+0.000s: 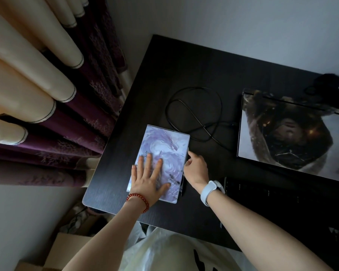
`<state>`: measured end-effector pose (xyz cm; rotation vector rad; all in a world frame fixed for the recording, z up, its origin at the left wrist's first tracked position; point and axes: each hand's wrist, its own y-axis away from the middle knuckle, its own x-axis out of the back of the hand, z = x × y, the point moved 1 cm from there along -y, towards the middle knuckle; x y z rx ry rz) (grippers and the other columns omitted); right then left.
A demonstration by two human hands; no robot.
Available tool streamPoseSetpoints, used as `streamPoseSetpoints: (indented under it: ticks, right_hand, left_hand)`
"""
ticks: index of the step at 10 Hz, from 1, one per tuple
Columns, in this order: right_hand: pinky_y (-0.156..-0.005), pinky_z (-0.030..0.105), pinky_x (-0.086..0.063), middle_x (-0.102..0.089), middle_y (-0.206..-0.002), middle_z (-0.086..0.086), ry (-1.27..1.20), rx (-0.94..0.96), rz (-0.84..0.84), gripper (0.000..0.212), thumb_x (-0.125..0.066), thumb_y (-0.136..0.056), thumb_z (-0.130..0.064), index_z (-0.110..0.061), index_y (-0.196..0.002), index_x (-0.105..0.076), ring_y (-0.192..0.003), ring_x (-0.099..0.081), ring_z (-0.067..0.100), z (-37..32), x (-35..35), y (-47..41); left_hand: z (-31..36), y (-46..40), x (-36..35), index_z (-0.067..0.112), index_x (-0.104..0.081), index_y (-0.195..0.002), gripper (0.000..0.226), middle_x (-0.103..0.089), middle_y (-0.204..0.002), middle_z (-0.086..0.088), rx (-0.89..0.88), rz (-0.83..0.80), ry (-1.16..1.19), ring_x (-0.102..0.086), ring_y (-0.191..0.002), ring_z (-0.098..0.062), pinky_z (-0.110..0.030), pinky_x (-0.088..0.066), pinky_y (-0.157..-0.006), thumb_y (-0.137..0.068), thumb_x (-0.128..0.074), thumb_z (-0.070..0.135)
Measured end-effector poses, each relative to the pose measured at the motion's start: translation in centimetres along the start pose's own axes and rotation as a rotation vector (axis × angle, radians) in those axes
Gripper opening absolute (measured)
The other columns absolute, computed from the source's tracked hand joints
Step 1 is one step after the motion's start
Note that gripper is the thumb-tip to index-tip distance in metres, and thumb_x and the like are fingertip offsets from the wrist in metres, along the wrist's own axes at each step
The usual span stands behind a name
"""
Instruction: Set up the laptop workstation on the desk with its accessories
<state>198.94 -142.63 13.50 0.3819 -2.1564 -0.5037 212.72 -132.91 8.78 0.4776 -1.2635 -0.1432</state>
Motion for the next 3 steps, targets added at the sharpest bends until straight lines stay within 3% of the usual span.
streamPoseSetpoints:
  ticks: [2, 3]
  right_hand:
    - [-0.096, 0.033, -0.038, -0.05, -0.128, 0.018, -0.124, -0.09, -0.025, 0.044, -0.04, -0.091, -0.004, -0.01, -0.135, -0.044, -0.119, -0.048, 0.031, 0.6, 0.8, 0.3]
    - [-0.098, 0.038, -0.045, -0.059, -0.111, 0.014, -0.284, -0.101, -0.009, 0.04, -0.041, -0.092, -0.004, -0.004, -0.131, -0.047, -0.104, -0.058, 0.028, 0.6, 2.4, 0.1]
  left_hand:
    - [-0.1, -0.1, 0.0, 0.036, 0.039, -0.128, 0.083, 0.045, -0.139, 0.0, 0.015, -0.021, -0.033, 0.041, -0.128, -0.028, -0.047, 0.021, -0.107, -0.081, -0.018, 0.073]
    - [0.2, 0.0, 0.2, 0.035, 0.035, -0.131, 0.083, 0.042, -0.141, -0.001, 0.015, -0.038, -0.027, 0.039, -0.129, -0.028, -0.047, 0.02, -0.107, -0.082, -0.022, 0.072]
